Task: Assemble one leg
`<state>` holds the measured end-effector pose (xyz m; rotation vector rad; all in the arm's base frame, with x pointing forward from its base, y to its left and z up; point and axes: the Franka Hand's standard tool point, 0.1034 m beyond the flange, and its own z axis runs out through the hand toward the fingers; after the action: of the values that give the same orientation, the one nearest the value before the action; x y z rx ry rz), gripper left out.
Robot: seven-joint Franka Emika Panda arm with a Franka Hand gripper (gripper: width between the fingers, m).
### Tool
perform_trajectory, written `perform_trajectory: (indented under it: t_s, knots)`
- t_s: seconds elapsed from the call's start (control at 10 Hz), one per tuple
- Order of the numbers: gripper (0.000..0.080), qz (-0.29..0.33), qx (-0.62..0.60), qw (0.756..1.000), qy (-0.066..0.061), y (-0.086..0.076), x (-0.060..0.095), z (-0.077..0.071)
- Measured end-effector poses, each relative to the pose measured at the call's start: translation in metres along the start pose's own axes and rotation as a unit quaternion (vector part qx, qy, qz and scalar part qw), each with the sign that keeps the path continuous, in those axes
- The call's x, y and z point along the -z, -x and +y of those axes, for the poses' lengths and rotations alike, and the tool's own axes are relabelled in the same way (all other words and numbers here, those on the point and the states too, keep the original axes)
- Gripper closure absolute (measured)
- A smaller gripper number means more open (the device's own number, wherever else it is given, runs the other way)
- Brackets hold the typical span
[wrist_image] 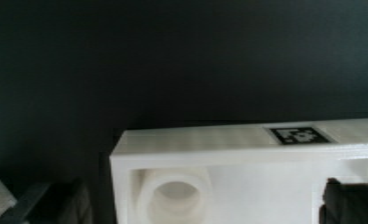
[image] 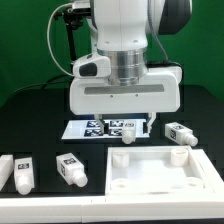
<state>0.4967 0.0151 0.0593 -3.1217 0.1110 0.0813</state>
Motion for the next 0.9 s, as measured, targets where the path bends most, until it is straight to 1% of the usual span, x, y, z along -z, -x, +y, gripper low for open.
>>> perform_trajectory:
  t_s: [0.2, 0.3, 0.4, 0.5, 0.6, 0.7, 0.9]
  knots:
    - [0.0151, -0.002, -0.016, 1.0, -0.001, 0.003, 0.0, -0.002]
    - [0.0151, -0.008, -0.044, 0.999, -0.001, 0.016, 0.002, -0.008]
    - [0.0151, -0.008, -0.044, 0.999, 0.0, 0.039, -0.004, -0.009]
    - [0.0151, -0.015, -0.055, 0.998, 0.003, 0.065, -0.016, -0.012]
    - [0.0151, -0.019, -0.058, 0.998, 0.006, 0.077, -0.022, -0.019]
    - [0.0151, -0.017, -0.051, 0.999, 0.005, 0.072, -0.019, -0.02]
    - [0.0151, -0.017, -0.051, 0.999, 0.005, 0.073, -0.02, -0.02]
